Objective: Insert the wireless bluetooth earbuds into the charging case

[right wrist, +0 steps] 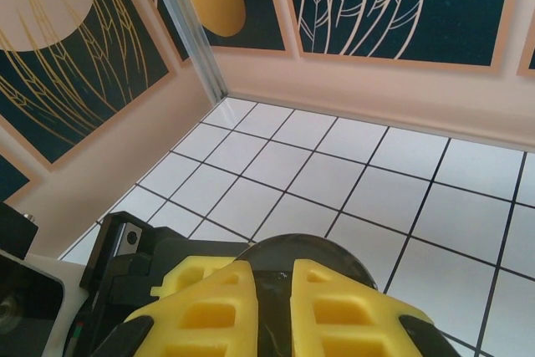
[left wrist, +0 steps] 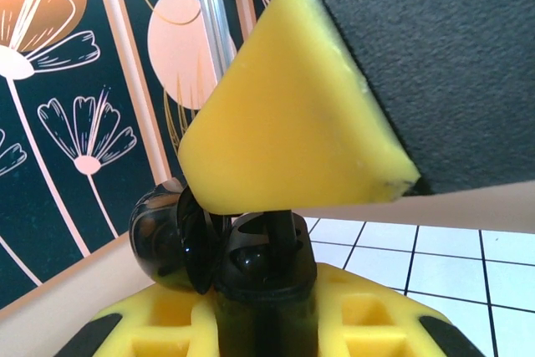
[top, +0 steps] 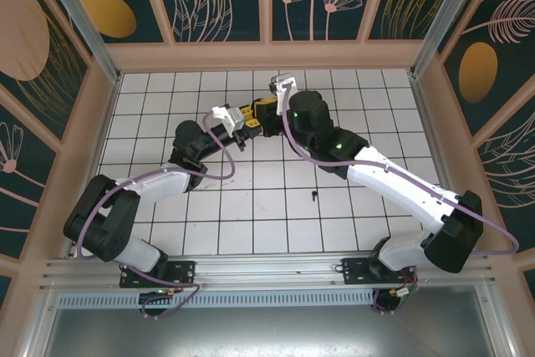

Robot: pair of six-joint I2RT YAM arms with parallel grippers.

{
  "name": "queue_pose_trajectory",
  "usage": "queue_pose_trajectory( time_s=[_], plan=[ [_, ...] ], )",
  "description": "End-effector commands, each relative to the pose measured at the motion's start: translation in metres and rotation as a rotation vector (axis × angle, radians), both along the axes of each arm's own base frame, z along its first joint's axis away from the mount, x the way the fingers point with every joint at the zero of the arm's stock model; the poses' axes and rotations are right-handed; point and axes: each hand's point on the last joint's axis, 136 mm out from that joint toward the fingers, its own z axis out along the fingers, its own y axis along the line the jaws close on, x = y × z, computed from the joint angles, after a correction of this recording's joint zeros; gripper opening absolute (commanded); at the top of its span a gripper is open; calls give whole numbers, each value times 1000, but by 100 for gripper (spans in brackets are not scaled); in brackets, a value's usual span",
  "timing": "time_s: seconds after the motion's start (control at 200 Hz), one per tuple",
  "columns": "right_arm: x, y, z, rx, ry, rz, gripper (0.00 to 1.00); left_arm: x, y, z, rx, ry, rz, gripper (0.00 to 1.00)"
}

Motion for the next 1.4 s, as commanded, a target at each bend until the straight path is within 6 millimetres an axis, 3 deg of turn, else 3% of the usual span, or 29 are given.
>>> queue_pose_trajectory(
  time_s=[0.0,0.31,0.42,0.581,0.786,0.911,1.016,1.091,1.286,1.391],
  plan=[
    [-5,-3,-14,-40,31,23,13,-9,1,43,-70,-106,-15,0],
    [-9,20,-36,-168,44,74,13,-7,0,41,-69,-87,-16,0],
    [-5,18,-36,-176,45,49,19,-5,0,37,-68,-76,-9,0],
    [0,7,-7,-111,30,-18,58,-3,1,32,-71,-65,0,0],
    [0,-27,47,74,52,-80,70,-5,5,21,-93,-54,13,0],
    [-2,-57,58,162,99,-142,72,-6,7,17,-100,-46,21,0],
    [-2,-84,38,178,178,-223,72,-8,9,15,-102,-43,24,0],
    [-4,-102,8,167,253,-295,72,-9,10,14,-104,-42,28,0],
    [-18,-140,-101,52,511,-457,70,-11,13,15,-111,-40,33,0],
    [-35,-149,-157,-20,647,-505,68,-13,15,17,-113,-36,36,0]
  ],
)
